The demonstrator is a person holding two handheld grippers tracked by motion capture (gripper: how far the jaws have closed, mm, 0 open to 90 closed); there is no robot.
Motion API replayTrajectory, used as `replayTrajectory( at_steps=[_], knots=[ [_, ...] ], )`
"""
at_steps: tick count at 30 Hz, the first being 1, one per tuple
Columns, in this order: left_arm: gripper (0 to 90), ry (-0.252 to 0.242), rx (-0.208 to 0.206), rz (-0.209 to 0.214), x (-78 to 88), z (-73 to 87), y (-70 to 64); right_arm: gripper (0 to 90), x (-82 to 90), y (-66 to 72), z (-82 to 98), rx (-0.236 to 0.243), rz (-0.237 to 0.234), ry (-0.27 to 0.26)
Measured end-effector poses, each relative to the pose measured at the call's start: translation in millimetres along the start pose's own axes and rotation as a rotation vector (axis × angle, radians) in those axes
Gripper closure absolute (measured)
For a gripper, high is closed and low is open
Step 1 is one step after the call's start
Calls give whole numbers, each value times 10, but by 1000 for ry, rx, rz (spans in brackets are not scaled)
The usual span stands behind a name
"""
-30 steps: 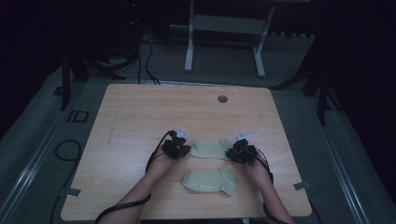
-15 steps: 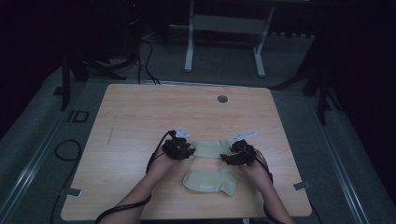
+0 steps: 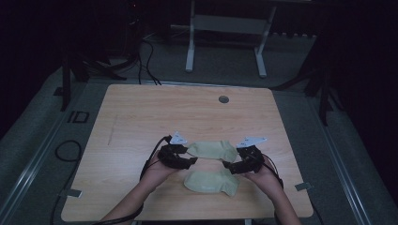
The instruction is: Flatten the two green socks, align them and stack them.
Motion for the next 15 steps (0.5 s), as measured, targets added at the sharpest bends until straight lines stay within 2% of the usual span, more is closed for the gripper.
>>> replayTrajectory(
  at_steps=[1,4,6,7,8,9,10,12,14,15],
  knots=[
    [390,4,-5,0,23,18,-38,163,21,19,13,1,1,1],
    [390,5,-18,2,72,56,-119,261,114,78,75,7,-14,12],
    [390,9,-22,11,95,91,-169,279,152,97,114,3,-7,14],
    [390,19,-22,11,101,117,-201,307,164,101,127,8,-2,16],
    [390,20,-20,11,103,133,-218,377,190,110,155,12,3,26],
    [390,16,-14,22,110,155,-241,380,204,106,166,2,14,27],
    [391,16,-8,33,108,178,-263,421,229,103,179,-18,20,13],
    [391,33,-14,26,91,231,-299,480,279,99,222,-43,28,-8],
    [393,51,-1,28,57,295,-326,540,297,126,284,-60,13,-3],
    [401,57,5,29,45,322,-332,550,295,144,311,-52,12,7]
  ],
)
Point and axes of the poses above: each handheld gripper's, and its own axes: x roughly backward along the jaws, z roughly out of its underside, y roughly to its left, the point moved 4 cm from there along -x, roughly forward along the jaws, and after that the axes turned 5 degrees about z, right-handed, at the moved point
